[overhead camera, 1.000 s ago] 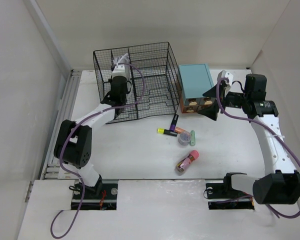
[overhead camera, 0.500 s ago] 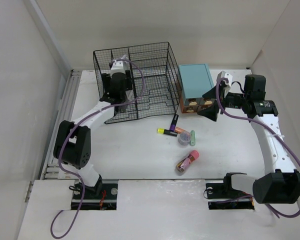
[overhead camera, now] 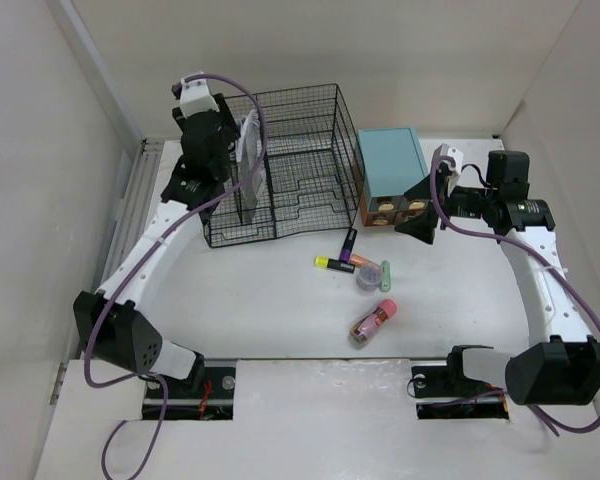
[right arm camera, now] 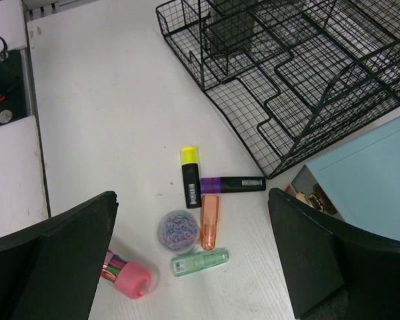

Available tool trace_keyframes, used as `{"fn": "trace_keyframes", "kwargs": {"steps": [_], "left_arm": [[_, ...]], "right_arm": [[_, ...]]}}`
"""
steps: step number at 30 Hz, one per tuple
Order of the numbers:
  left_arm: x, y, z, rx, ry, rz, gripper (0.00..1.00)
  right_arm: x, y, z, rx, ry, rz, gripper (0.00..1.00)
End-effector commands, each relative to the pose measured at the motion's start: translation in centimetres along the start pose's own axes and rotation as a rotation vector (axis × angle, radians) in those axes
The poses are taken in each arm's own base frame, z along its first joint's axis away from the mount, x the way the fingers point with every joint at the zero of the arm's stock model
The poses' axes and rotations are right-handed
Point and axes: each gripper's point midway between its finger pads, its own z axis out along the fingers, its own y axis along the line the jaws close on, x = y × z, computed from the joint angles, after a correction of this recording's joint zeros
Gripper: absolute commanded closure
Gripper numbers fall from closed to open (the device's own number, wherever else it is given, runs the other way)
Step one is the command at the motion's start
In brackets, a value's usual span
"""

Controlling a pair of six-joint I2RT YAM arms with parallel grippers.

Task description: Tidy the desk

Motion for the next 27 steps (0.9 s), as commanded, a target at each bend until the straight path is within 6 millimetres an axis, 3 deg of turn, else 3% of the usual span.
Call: {"fn": "trace_keyframes", "kwargs": {"steps": [1, 3, 5, 10, 15, 17, 27], "left_arm": [[-3.9, -0.8, -1.9, 0.071, -0.014, -0.096, 0.58], [-4.4, -1.9, -2.2, 0.116, 0.011, -0.121, 0.73], [-3.0, -2.7, -2.2, 0.147, 0.085, -0.119, 0.80], [0.6, -5.2, -1.7, 0.152, 0.250, -0.125, 0.67], [2.9, -7.1, -2.1, 0.168, 0.341, -0.140, 0.70], [3.4, -6.8, -1.9, 0.136, 0.348, -0.154, 0.74], [7.3, -8.4, -2.6, 0.121, 0.436, -0.121, 0.73]], "right_arm": [[-1.5, 0.3, -0.3, -0.020, -0.033, -0.052, 0.00], [-1.8, 0.2, -0.4, -0.018, -0.036, -0.060, 0.00], [-1.6, 0.1, -0.2, -0.020, -0.033, -0.052, 0.00], [-1.5, -0.1, -0.3, -0.012, -0.028, -0.052, 0.00], [-1.5, -0.3, -0.4, -0.003, -0.028, -0.050, 0.00], [-1.5, -0.3, -0.4, -0.003, -0.028, -0.050, 0.00], [-1.5, -0.3, -0.4, -0.003, -0.028, -0.050, 0.00]]}}
